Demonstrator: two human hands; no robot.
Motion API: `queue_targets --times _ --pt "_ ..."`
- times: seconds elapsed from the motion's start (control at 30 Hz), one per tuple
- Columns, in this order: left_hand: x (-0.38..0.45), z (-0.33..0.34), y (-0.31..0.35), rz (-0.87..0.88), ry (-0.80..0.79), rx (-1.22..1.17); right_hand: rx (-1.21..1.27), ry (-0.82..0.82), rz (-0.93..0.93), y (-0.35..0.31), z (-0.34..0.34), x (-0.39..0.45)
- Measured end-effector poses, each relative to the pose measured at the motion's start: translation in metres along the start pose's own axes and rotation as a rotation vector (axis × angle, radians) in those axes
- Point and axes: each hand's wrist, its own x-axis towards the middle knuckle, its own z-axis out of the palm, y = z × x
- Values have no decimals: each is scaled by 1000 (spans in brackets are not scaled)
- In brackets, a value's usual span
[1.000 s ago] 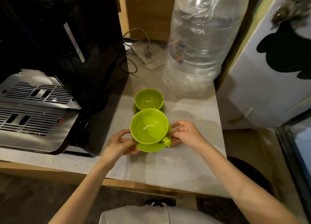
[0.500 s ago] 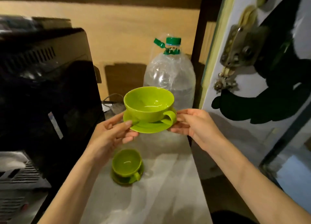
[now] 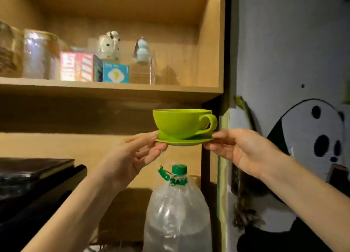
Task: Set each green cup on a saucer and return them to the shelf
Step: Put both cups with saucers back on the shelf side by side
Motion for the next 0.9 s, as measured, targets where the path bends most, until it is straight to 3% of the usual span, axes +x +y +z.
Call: queue_targets --times 0.43,0.9 --pt "113 62 89 -18 -36 -104 1 20 -166 -115 2 79" --pt "202 55 81 -56 26 -17 0 115 -173 -106 -3 183"
